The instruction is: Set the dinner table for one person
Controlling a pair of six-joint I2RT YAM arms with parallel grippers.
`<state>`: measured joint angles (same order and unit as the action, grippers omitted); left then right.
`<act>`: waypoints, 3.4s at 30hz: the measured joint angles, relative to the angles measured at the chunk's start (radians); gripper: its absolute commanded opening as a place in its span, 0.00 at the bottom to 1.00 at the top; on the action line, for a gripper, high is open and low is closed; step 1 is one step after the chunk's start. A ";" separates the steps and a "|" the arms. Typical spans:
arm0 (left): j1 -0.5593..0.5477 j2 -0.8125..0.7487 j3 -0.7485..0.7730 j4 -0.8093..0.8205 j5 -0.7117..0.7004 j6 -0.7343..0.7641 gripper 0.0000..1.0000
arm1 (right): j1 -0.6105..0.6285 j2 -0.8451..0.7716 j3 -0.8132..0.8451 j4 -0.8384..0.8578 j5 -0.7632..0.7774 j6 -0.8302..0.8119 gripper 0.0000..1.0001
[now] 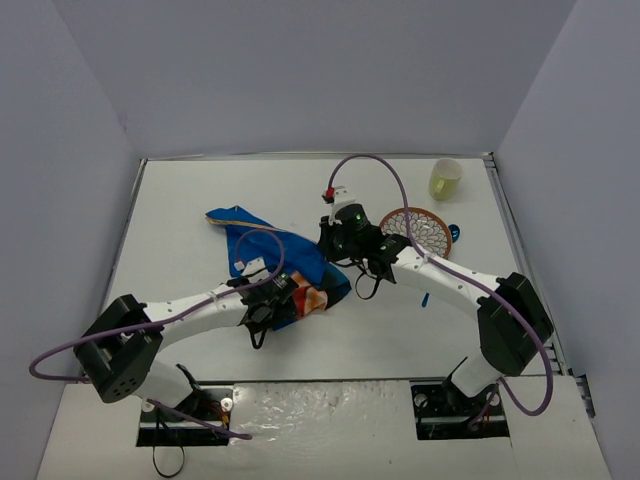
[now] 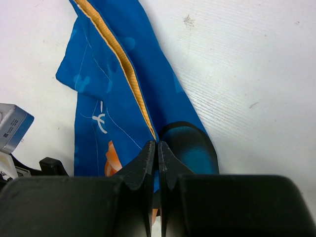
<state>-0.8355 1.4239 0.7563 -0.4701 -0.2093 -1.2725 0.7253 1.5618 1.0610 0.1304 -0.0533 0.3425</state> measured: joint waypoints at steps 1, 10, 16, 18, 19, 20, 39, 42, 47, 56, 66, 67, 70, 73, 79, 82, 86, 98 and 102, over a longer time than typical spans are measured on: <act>-0.002 0.000 0.000 -0.002 -0.003 -0.003 0.64 | 0.000 -0.003 -0.003 0.001 0.000 0.001 0.00; -0.009 0.024 0.014 -0.027 -0.027 -0.015 0.55 | -0.014 -0.030 -0.030 0.008 -0.008 0.010 0.00; -0.024 0.080 0.061 -0.070 -0.050 -0.004 0.54 | -0.018 -0.043 -0.042 0.011 -0.015 0.022 0.00; -0.032 0.105 0.085 -0.089 -0.061 0.007 0.52 | -0.019 -0.049 -0.049 0.015 -0.015 0.024 0.00; -0.034 0.115 0.092 -0.096 -0.065 0.010 0.50 | -0.019 -0.053 -0.052 0.017 -0.016 0.026 0.00; -0.035 0.123 0.098 -0.102 -0.069 0.013 0.47 | -0.019 -0.057 -0.055 0.017 -0.016 0.027 0.00; -0.040 0.140 0.117 -0.092 -0.103 0.023 0.00 | -0.048 -0.131 -0.072 0.021 -0.014 0.034 0.00; -0.015 0.114 0.121 -0.192 -0.147 0.059 0.00 | -0.081 -0.145 -0.071 0.008 -0.013 0.029 0.00; 0.126 -0.036 0.171 -0.342 -0.222 0.148 0.00 | -0.154 -0.159 -0.048 -0.037 0.006 0.026 0.00; 0.389 -0.268 0.229 -0.470 -0.286 0.310 0.00 | -0.215 -0.220 -0.065 -0.127 0.054 0.069 0.00; 0.524 -0.414 0.433 -0.586 -0.289 0.449 0.00 | -0.214 -0.315 -0.072 -0.234 0.054 0.110 0.00; 0.531 -0.415 0.481 -0.588 -0.289 0.461 0.00 | -0.214 -0.316 -0.057 -0.239 0.054 0.112 0.00; 0.545 -0.405 0.600 -0.595 -0.290 0.496 0.00 | -0.214 -0.314 -0.005 -0.260 0.054 0.116 0.00; 0.562 -0.368 0.720 -0.613 -0.286 0.536 0.00 | -0.214 -0.302 0.080 -0.285 0.054 0.118 0.00; 0.629 -0.213 0.981 -0.583 -0.254 0.631 0.00 | -0.217 -0.213 0.317 -0.282 0.055 0.110 0.00; 0.682 -0.123 1.099 -0.568 -0.216 0.679 0.00 | -0.225 -0.149 0.418 -0.288 0.062 0.093 0.00; 0.748 0.004 1.243 -0.521 -0.141 0.749 0.00 | -0.245 -0.012 0.578 -0.286 0.067 0.067 0.00; 0.904 0.258 1.489 -0.355 0.099 0.927 0.00 | -0.268 0.183 0.810 -0.185 0.035 0.009 0.00; 0.927 0.130 1.300 -0.207 0.149 0.984 0.00 | -0.268 0.112 0.687 -0.043 -0.001 -0.011 0.00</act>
<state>0.0919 1.5538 2.0563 -0.6769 -0.0600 -0.2885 0.4576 1.6736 1.7478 0.0870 -0.0539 0.3314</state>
